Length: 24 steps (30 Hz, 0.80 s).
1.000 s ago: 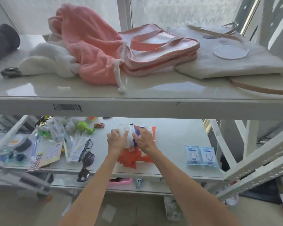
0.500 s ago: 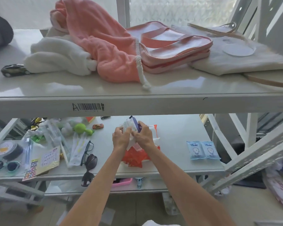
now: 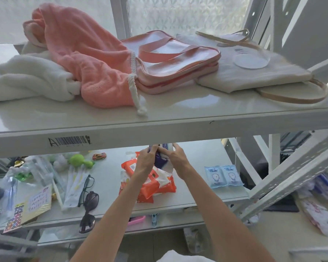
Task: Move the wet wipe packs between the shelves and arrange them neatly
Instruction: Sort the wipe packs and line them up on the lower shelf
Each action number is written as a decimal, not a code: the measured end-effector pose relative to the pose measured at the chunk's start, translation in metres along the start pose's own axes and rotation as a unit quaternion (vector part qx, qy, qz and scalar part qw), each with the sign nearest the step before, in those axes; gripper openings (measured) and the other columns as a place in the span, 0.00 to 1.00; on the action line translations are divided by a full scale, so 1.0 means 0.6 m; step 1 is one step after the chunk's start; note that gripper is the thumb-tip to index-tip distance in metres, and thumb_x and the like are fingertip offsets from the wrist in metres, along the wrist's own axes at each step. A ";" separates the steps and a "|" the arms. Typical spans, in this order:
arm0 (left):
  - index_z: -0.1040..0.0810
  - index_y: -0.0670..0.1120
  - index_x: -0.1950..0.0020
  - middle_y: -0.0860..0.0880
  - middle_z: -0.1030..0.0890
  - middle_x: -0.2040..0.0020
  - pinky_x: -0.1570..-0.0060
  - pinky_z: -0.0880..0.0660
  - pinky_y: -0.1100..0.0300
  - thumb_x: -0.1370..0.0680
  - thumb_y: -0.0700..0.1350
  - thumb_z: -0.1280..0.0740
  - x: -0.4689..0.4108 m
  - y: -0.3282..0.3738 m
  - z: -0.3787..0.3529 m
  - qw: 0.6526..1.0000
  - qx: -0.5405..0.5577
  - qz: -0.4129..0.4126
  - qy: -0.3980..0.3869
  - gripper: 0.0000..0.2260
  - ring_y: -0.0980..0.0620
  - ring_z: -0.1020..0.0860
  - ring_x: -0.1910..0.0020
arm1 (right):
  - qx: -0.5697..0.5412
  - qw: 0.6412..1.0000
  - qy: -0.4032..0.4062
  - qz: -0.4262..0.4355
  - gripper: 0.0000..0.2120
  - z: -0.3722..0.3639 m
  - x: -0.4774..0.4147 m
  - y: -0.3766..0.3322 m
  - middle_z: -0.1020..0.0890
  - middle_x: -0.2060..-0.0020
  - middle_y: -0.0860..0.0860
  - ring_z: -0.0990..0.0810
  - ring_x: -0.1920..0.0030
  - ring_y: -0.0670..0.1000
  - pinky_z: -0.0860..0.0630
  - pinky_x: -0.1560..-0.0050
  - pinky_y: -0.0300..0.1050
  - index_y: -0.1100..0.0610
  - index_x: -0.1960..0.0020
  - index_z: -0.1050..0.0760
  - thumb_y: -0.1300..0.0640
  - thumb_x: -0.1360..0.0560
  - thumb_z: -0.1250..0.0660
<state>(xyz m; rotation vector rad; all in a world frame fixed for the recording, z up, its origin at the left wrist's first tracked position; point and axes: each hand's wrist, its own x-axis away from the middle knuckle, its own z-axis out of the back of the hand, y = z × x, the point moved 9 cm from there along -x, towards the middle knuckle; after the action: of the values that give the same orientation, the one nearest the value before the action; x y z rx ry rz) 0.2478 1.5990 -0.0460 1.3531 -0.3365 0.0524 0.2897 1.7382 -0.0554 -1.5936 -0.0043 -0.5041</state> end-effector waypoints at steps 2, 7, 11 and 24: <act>0.15 0.41 0.52 0.48 0.16 0.57 0.54 0.24 0.55 0.14 0.57 0.44 -0.008 -0.005 -0.033 0.988 -0.144 -0.042 -0.034 0.25 0.47 0.19 0.57 | 0.005 0.998 0.056 0.016 0.24 0.071 0.000 0.014 0.16 0.49 0.56 0.15 0.52 0.54 0.17 0.49 0.50 0.58 0.39 0.25 0.51 0.30 0.21; 0.18 0.43 0.43 0.42 0.18 0.42 0.38 0.28 0.47 0.22 0.62 0.42 -0.032 -0.040 -0.030 0.880 -0.466 -0.068 0.063 0.25 0.41 0.22 0.42 | 0.162 0.967 0.196 -0.016 0.27 0.220 0.011 0.072 0.18 0.45 0.56 0.19 0.47 0.57 0.19 0.47 0.51 0.56 0.32 0.30 0.50 0.27 0.24; 0.28 0.42 0.30 0.40 0.24 0.33 0.31 0.32 0.47 0.24 0.69 0.35 -0.032 -0.050 -0.040 0.818 -0.574 -0.017 0.039 0.36 0.40 0.28 0.32 | 0.296 0.938 0.164 -0.075 0.30 0.230 0.010 0.138 0.19 0.44 0.59 0.20 0.48 0.60 0.23 0.51 0.49 0.57 0.30 0.35 0.50 0.27 0.26; 0.28 0.40 0.26 0.36 0.32 0.24 0.23 0.43 0.41 0.29 0.75 0.35 -0.064 -0.058 -0.068 0.779 -0.623 0.070 -0.007 0.46 0.36 0.38 0.23 | 0.531 0.822 0.202 -0.021 0.26 0.204 0.022 0.158 0.27 0.38 0.58 0.28 0.38 0.59 0.28 0.38 0.55 0.58 0.33 0.32 0.42 0.23 0.33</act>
<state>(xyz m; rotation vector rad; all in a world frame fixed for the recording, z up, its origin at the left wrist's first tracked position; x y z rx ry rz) 0.2278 1.6366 -0.0965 -0.0069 -0.3724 -0.0571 0.3686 1.8409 -0.1414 -0.3695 0.0006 -0.6989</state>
